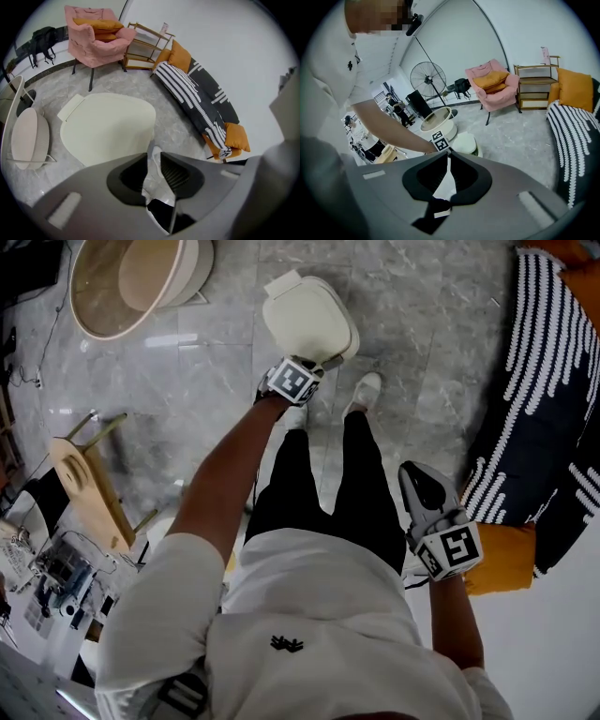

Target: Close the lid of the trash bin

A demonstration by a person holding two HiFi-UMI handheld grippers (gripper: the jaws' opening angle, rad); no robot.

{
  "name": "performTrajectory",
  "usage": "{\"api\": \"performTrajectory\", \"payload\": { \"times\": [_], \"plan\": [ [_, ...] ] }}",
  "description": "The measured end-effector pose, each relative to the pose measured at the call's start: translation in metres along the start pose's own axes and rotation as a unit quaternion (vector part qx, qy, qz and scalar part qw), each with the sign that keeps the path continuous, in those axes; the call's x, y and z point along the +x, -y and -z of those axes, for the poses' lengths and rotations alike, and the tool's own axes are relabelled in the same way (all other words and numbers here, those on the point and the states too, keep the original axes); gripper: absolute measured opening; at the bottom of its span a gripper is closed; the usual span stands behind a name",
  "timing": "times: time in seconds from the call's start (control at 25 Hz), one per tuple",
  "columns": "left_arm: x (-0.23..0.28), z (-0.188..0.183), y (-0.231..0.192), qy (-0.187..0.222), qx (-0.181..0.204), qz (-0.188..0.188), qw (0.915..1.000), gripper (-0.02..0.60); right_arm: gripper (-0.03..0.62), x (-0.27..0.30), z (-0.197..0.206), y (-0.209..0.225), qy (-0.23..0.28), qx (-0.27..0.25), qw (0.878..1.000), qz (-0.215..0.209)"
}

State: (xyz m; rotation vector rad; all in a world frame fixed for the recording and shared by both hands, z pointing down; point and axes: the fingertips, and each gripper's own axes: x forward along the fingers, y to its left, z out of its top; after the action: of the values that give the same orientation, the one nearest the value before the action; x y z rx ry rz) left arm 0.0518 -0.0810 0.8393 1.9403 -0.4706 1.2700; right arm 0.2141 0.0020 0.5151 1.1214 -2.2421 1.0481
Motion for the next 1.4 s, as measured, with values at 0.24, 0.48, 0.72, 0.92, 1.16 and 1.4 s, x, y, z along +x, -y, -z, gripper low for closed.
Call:
{"api": "performTrajectory", "payload": {
  "times": [0.24,0.48,0.72,0.92,1.16,1.4],
  "plan": [
    [0.018,0.007,0.000,-0.012,-0.007,0.000,0.9999,0.147,0.020,0.006,0.004,0.008,-0.012,-0.007,1.000,-0.013],
    [0.034,0.013,-0.003,-0.024,-0.004,-0.008,0.9997,0.147,0.020,0.010,0.008,0.020,-0.020,-0.007,1.000,-0.017],
    [0.044,0.009,-0.010,-0.022,0.003,-0.024,0.9994,0.147,0.020,0.012,0.011,0.033,-0.028,-0.007,0.999,-0.017],
    [0.059,0.013,-0.013,-0.024,-0.001,-0.024,0.9994,0.149,0.020,0.013,0.015,0.037,-0.036,-0.006,0.999,-0.022],
    [0.065,0.008,-0.019,-0.032,0.012,-0.039,0.9987,0.156,0.020,0.015,0.019,0.047,-0.042,-0.002,0.999,-0.020],
    [0.079,0.012,-0.001,-0.046,0.003,0.016,0.9988,0.156,0.020,0.018,0.021,0.051,-0.048,0.001,0.999,-0.020]
  ]
}}
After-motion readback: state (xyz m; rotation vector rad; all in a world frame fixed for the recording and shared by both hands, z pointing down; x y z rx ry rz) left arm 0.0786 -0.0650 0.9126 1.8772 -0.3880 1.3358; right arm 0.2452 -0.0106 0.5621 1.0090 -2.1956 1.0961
